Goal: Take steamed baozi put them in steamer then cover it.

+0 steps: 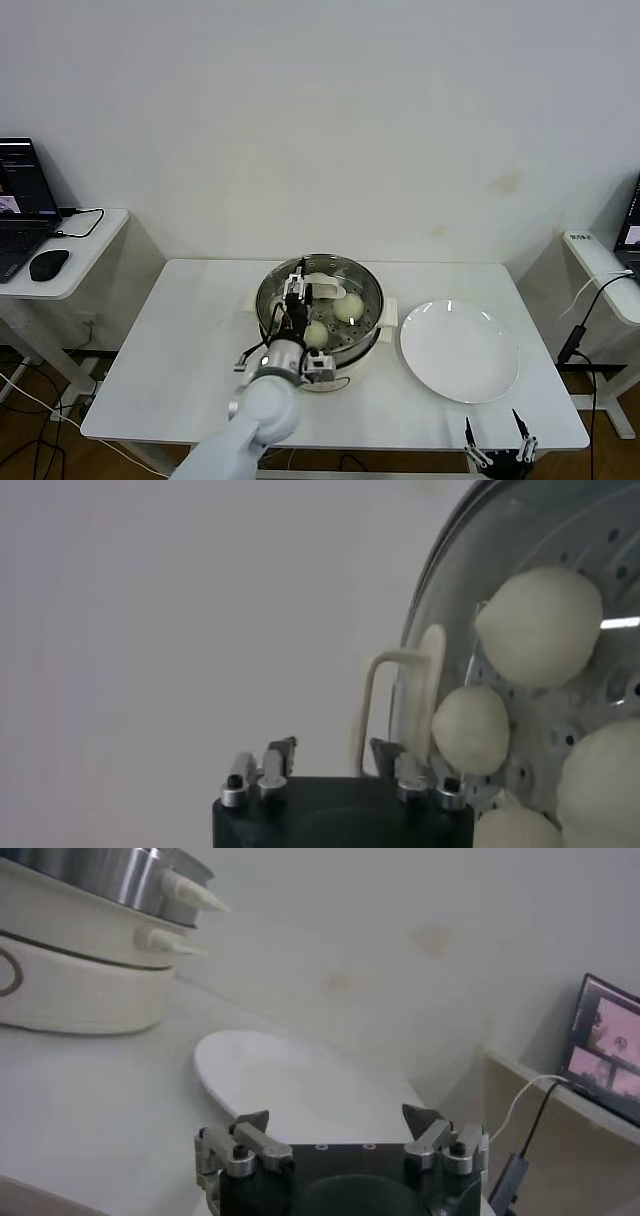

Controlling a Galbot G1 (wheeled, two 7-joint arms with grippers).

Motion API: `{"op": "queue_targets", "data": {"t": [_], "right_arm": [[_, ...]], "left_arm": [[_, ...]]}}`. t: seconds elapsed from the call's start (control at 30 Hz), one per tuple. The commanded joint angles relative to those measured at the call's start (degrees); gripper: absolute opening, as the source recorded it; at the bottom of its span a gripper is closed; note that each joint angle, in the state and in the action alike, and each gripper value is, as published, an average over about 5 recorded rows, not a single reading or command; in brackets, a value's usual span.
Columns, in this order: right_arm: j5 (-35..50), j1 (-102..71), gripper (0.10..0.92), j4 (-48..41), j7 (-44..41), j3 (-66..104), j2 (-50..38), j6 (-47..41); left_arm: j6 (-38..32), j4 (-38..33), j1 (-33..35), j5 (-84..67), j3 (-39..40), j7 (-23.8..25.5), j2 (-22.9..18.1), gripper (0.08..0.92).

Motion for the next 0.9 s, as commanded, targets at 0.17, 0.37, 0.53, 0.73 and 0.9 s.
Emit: {"op": "queue_targets", "data": {"t": [0.17, 0.37, 0.53, 0.73, 0.9], "right_arm": [[-0.1, -0.24, 0.823, 0.15, -0.17, -0.41, -0.08, 0.15], [1.04, -0.31, 0.823, 0.73, -0.36, -0.79, -0.16, 0.38], [2.38, -0.6, 0.823, 1.05, -0.78, -1.14, -0.5, 0.66], [9.47, -1.92, 0.823, 2.24, -3.01, -2.65, -2.81, -0.14], [15.15, -4.49, 0.823, 4.32, -5.15, -3.59, -5.36, -1.74]], "left_arm": [[-6.51, -18.9, 18.66, -35.66, -9.88, -16.46, 10.22, 0.816], [-26.03, -20.58, 30.88, -57.3, -22.92, -26.96, 9.22, 0.823], [-35.37, -18.66, 38.28, -71.07, -32.07, -27.72, 5.42, 0.823], [-35.9, -17.55, 43.6, -80.47, -36.41, -26.75, 2.49, 0.823], [-37.42, -13.88, 46.07, -84.41, -37.66, -24.34, 1.15, 0.823]]}}
